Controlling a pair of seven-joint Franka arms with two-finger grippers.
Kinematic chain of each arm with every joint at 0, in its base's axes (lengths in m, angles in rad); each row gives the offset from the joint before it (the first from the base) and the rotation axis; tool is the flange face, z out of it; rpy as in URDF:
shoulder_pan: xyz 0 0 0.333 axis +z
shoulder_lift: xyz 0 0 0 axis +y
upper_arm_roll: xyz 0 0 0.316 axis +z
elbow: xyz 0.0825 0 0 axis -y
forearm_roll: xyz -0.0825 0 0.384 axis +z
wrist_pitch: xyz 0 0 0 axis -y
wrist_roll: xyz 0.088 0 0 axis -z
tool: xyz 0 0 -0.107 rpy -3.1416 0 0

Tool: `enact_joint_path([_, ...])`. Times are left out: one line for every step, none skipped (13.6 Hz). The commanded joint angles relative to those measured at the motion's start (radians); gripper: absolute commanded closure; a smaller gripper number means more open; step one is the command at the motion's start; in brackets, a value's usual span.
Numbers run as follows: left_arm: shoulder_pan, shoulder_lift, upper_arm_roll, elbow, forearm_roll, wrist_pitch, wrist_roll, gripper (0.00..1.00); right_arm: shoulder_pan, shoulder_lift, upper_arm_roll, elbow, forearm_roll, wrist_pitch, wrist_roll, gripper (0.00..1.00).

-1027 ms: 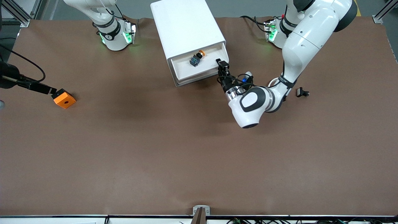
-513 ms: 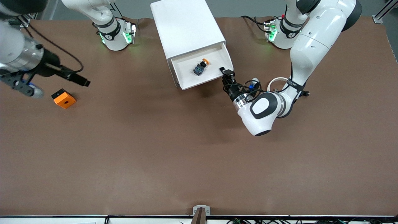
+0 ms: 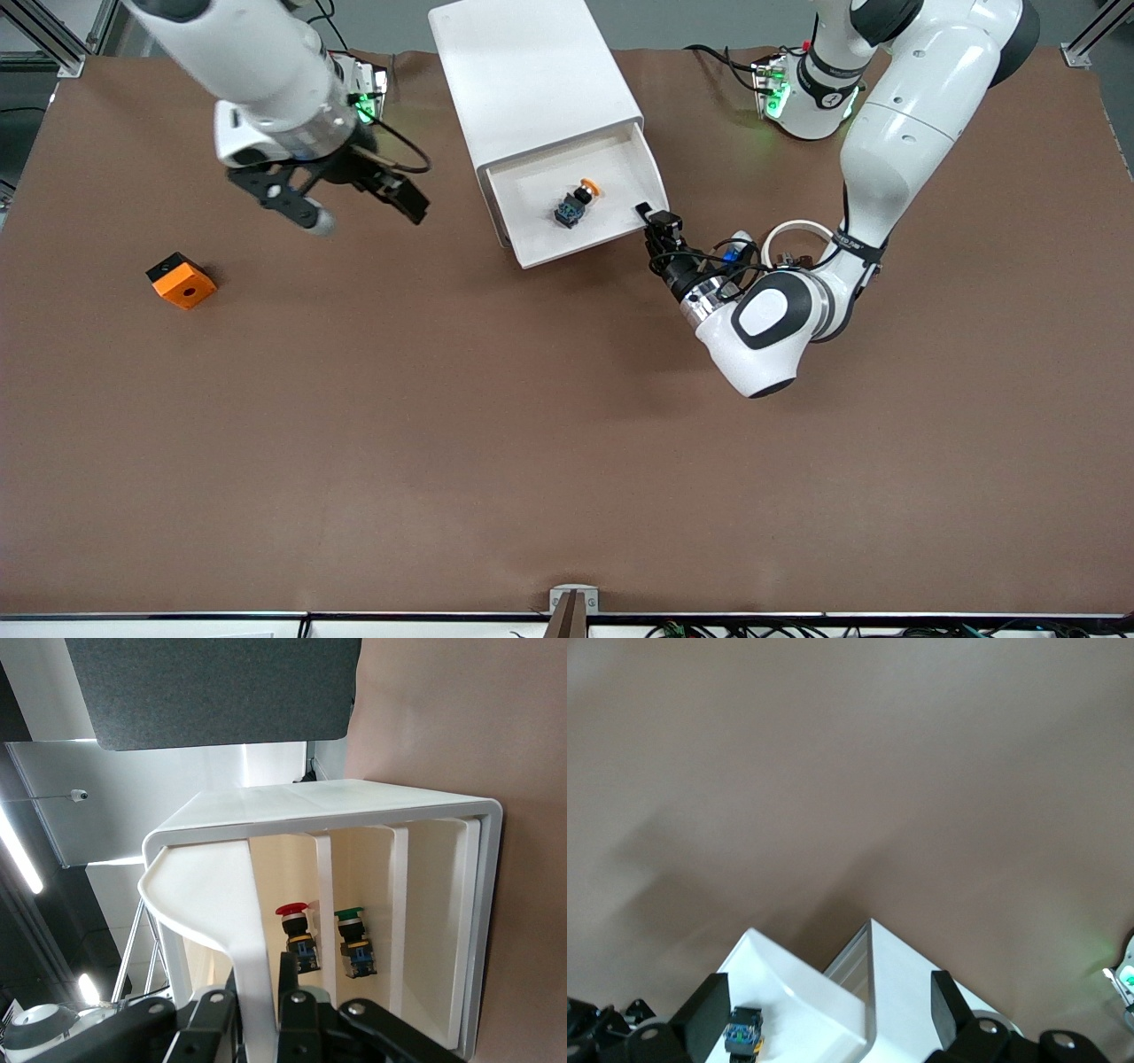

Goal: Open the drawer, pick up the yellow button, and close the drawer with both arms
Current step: 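Reach into the open drawer and grasp the red button with the right gripper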

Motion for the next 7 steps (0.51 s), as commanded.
enact_joint_path([-0.001,0.007,0.001,0.012,-0.019,0.006,-0.006,0.21,0.088,0.014,-0.016,-0.007,-0.004,0.032,0.058,0.00])
enact_joint_path([-0.001,0.007,0.001,0.012,-0.019,0.007,-0.005,0.00,0.119,0.023,-0.016,-0.010,-0.014,0.070,0.113,0.00])
enact_joint_path([0.001,0.007,0.001,0.012,-0.019,0.007,0.020,0.00,0.141,0.027,-0.016,-0.010,-0.018,0.096,0.152,0.00])
enact_joint_path([0.001,0.007,0.001,0.013,-0.019,0.007,0.052,0.00,0.159,0.041,-0.016,-0.008,-0.018,0.116,0.173,0.00])
enact_joint_path([0.001,0.007,0.001,0.015,-0.017,0.007,0.070,0.00,0.179,0.058,-0.016,-0.010,-0.018,0.149,0.207,0.00])
enact_joint_path([0.002,0.007,0.001,0.015,-0.017,0.006,0.086,0.00,0.199,0.084,-0.016,-0.008,-0.018,0.168,0.247,0.00])
enact_joint_path([0.008,0.007,0.000,0.027,-0.019,0.000,0.112,0.00,0.214,0.110,-0.016,-0.008,-0.020,0.183,0.259,0.00])
